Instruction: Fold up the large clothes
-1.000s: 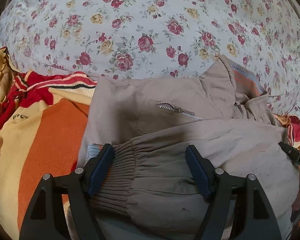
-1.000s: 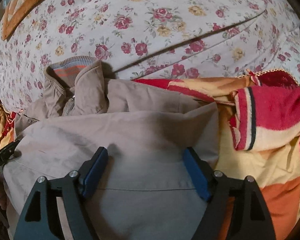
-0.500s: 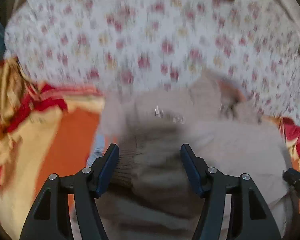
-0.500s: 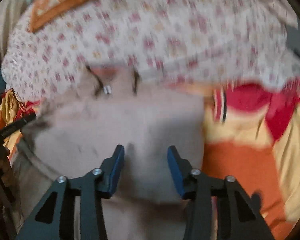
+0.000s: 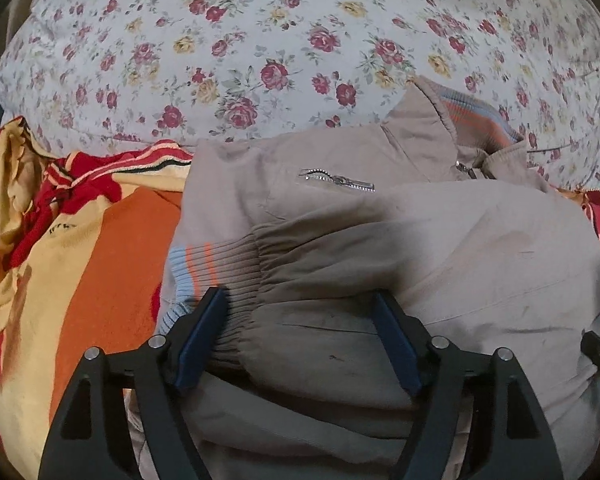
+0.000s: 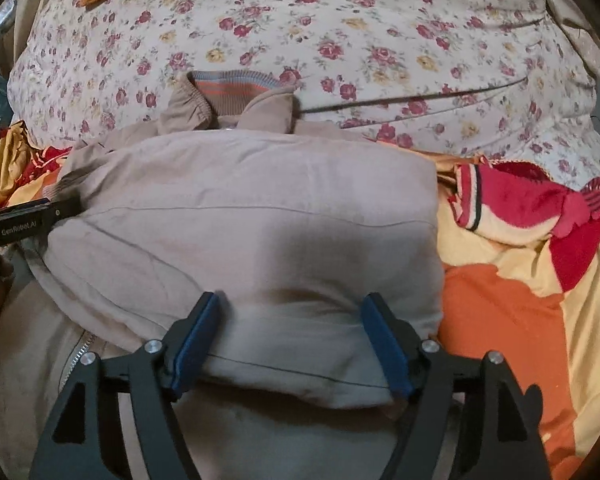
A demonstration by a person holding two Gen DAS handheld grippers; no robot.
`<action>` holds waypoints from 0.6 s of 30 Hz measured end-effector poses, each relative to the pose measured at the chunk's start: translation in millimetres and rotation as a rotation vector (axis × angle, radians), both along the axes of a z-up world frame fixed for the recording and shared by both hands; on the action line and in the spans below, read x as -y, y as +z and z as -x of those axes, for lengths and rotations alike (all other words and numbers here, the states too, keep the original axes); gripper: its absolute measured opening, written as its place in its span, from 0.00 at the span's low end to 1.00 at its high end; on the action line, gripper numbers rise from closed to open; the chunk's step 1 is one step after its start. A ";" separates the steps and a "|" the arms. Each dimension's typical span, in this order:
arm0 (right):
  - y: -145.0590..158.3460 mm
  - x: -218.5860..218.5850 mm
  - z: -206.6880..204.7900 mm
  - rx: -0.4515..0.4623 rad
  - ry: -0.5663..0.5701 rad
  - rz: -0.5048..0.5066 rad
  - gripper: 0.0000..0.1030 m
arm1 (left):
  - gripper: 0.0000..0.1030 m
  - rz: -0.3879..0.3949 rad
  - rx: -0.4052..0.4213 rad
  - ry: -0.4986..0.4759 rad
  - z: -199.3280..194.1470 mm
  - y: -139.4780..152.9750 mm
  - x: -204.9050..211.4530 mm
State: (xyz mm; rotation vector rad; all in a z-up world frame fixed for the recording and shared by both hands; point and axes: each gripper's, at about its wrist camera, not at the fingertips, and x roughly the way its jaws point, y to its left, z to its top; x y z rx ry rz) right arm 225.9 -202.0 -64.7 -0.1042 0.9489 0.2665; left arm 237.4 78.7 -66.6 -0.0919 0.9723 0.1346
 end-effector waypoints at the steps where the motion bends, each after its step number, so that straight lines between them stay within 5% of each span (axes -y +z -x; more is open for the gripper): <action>1: 0.0 0.0 0.2 0.002 0.000 0.000 0.75 | 0.63 0.003 0.001 0.000 -0.3 0.1 -0.9; 18: -0.1 -4.7 4.7 0.059 0.010 0.030 0.81 | 0.66 -0.015 -0.001 -0.017 1.4 0.7 -0.9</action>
